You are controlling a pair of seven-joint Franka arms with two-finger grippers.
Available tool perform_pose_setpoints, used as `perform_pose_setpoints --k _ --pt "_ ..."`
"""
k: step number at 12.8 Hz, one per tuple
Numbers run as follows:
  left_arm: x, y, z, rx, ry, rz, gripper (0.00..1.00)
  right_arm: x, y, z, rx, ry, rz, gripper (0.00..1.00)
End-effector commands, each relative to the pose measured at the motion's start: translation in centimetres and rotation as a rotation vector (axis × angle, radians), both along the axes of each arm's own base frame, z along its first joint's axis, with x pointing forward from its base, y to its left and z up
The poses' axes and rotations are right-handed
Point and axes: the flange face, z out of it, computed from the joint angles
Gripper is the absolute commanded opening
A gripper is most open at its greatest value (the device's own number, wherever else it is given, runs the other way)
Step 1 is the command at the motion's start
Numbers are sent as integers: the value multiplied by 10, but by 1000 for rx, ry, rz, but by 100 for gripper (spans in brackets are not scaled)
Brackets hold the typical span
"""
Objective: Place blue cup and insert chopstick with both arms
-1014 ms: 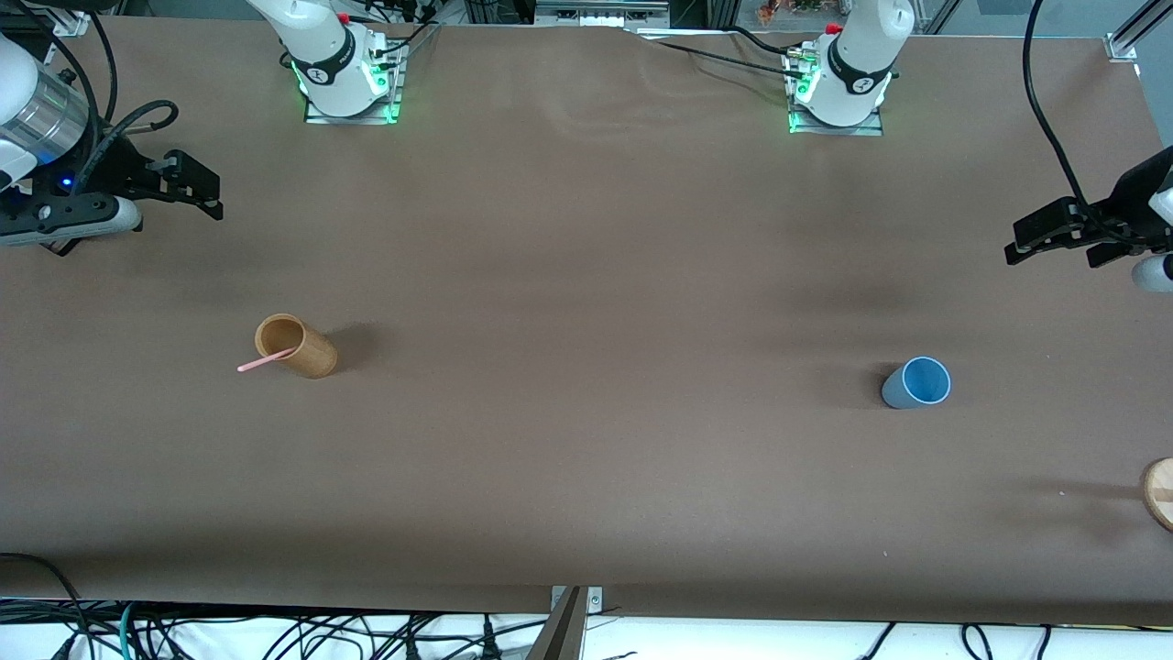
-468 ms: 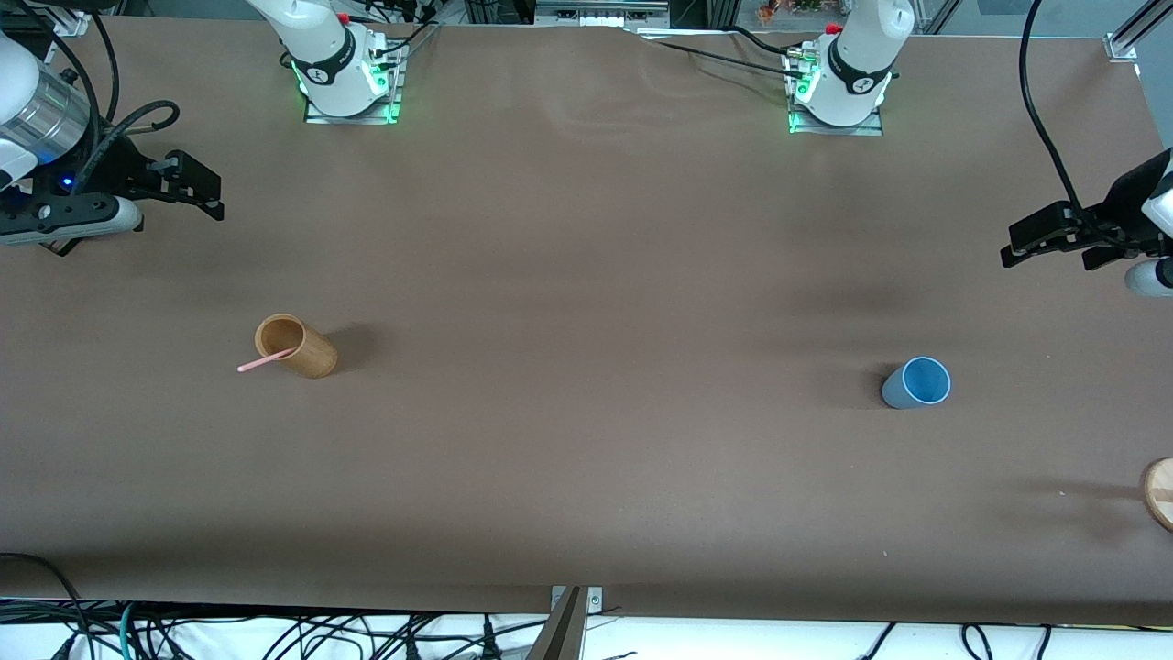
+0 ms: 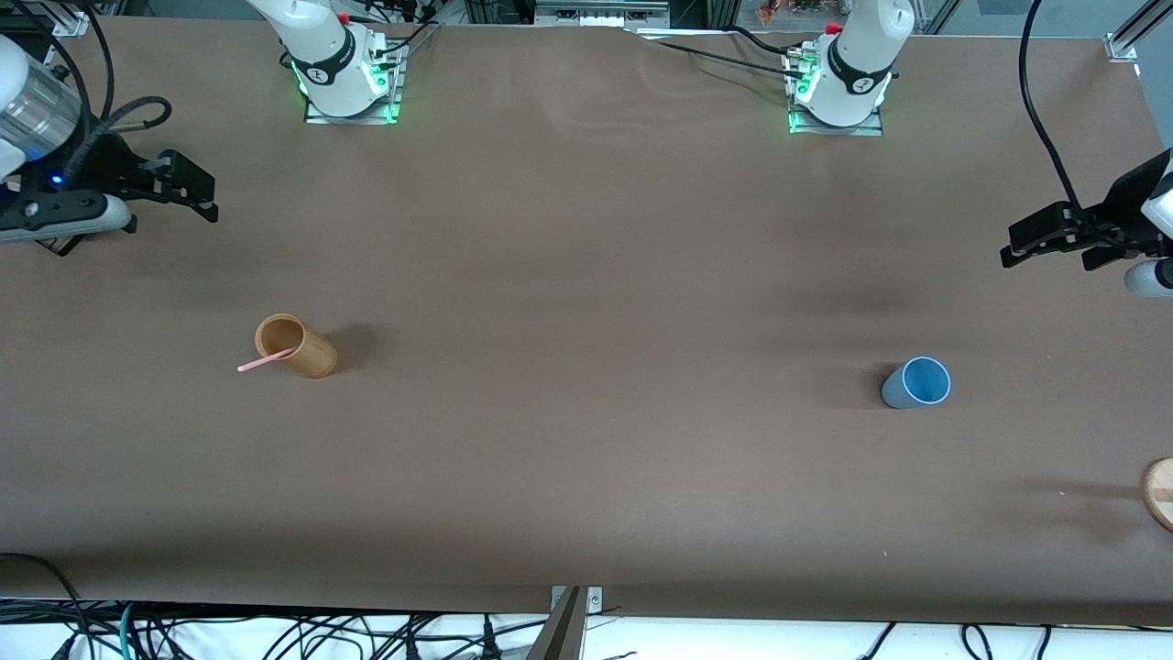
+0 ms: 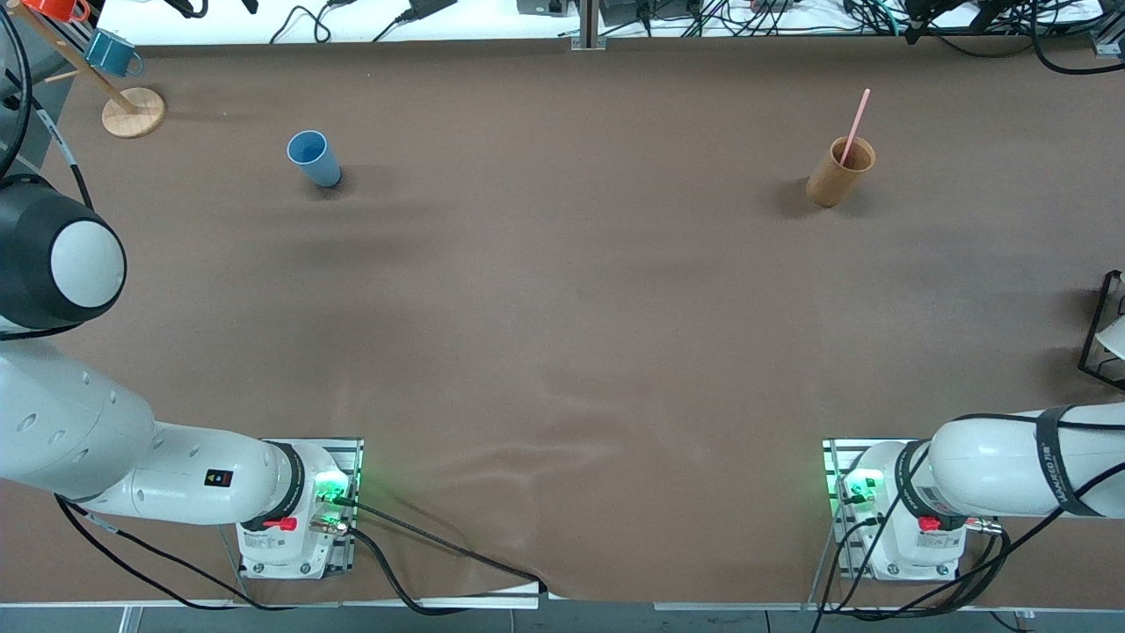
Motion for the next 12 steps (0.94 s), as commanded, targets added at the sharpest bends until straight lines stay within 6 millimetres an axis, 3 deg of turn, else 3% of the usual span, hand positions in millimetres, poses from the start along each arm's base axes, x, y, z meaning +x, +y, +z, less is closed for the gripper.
perform_pose_setpoints --k 1,5,7,10,12 --pt "1 -2 2 11 -8 2 100 4 -2 8 -5 -13 -13 100" --pt "0 2 -2 23 4 -1 100 -3 -7 13 -13 7 13 100" --pt "8 5 -20 29 35 5 100 -3 -13 14 -13 7 30 100" --pt "30 7 -64 60 67 -5 100 -7 -11 20 -13 8 31 100" --pt "40 0 -114 64 75 -4 100 -8 -11 20 -13 8 28 100"
